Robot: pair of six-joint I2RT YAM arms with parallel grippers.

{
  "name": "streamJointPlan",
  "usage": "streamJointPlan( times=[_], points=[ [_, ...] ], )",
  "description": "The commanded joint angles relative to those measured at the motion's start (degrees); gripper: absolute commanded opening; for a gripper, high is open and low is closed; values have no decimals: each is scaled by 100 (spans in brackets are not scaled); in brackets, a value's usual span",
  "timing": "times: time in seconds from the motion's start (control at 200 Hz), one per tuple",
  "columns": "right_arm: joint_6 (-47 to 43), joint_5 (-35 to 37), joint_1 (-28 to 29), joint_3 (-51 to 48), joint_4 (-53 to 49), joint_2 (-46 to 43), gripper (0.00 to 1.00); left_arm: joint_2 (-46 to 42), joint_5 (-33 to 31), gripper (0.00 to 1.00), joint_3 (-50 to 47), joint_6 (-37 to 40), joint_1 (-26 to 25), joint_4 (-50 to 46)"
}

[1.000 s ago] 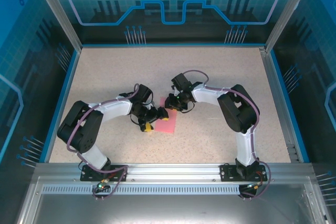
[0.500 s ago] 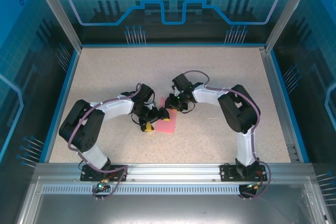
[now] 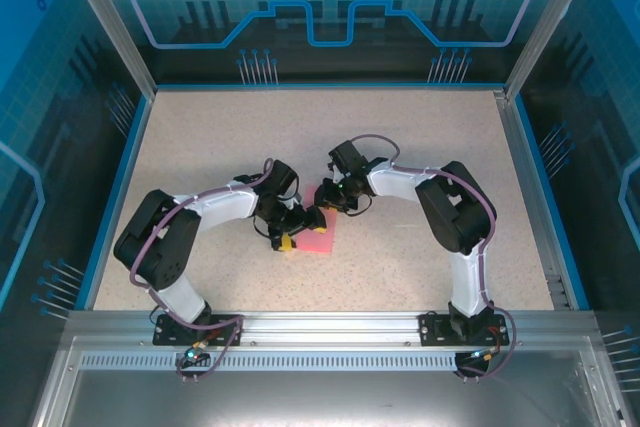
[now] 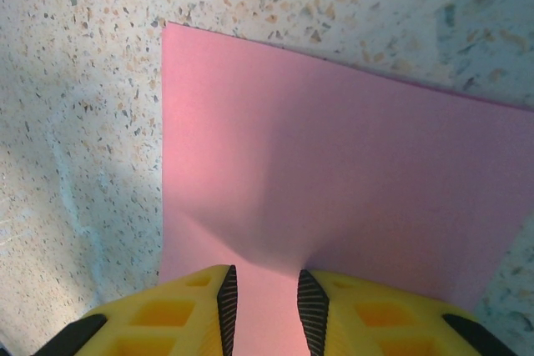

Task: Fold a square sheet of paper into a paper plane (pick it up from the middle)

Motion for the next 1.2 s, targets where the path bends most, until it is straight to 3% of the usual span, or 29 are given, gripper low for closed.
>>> streamJointPlan(
  times=[0.0, 0.17, 0.55, 0.775, 1.196],
  points=[
    [2, 575, -130, -312, -392, 421, 32, -253, 232, 91, 106, 195, -23, 236],
    [-6, 580, -130, -303, -402, 421, 32, -178, 318, 91, 84, 325, -20, 927],
    [8, 558, -130, -295, -412, 416, 31, 266, 19, 89, 291, 862, 241, 1347],
    [25, 549, -172, -299, -429, 398, 31, 190, 652, 80, -102, 572, 294, 1637],
    [109, 455, -219, -242, -421, 495, 31, -575, 1089, 68, -610, 451, 293, 1611]
  ],
)
